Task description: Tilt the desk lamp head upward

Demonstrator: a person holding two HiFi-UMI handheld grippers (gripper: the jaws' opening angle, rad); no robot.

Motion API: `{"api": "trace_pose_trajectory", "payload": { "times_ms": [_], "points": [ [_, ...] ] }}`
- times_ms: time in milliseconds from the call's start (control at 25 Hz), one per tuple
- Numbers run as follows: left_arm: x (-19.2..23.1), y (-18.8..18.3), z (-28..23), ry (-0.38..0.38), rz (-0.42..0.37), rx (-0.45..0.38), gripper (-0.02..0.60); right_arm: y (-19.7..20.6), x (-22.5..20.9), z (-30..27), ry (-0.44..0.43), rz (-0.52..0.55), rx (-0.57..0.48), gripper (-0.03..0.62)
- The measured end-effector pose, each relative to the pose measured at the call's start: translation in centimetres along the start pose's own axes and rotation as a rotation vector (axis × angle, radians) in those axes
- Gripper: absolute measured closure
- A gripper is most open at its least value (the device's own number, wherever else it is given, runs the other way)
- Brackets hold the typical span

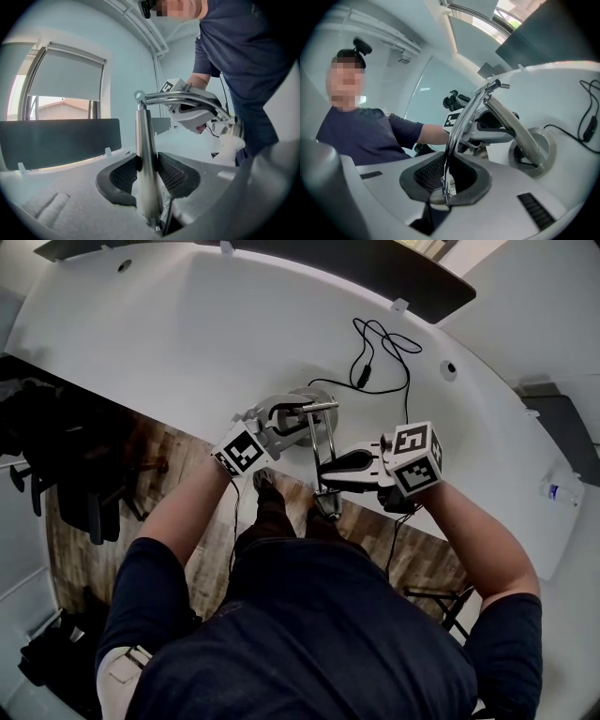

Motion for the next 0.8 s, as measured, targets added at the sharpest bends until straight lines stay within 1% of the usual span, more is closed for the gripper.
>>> {"api": "trace_pose_trajectory", "payload": {
  "times_ms": [120,240,320,520,600,800],
  "points": [
    [-0.1,0.0,0.0,0.000,-0.005,0.004,0.440,-0.7,1.1,0.5,-0.067,-0.087,-0.010,0.543],
    [-0.1,0.0,0.0,0.004,-0.006,0.006,0.442,-1.7,2.2,0.9,-0.133,-0.178,-0.042,0.543],
    [-0.1,-0.1,-0.1,0.002,-0.006,0.005,0.442,-2.4,2.8,1.3,-0.160,-0.244,-0.062,0.543],
    [0.1,-0.3,-0.2,-0.012,-0.017,0.008,0.442,-3.0,3.1,1.6,-0.165,-0.377,-0.068,0.543],
    [0.1,-0.3,-0.1,-0.018,-0.022,0.010,0.442,-3.3,3.2,1.7,-0.170,-0.410,-0.066,0.545],
    [-0.2,0.3,-0.1,-0.021,-0.017,-0.012,0.442,-4.9,4.1,2.2,-0.195,-0.476,-0.099,0.537]
  ]
}}
Point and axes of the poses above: the fingertips, and each gripper's own axes: z backward along the fingers, x to its left, y out of its underside, the point moved 6 cm from there along z, backward along the fingers
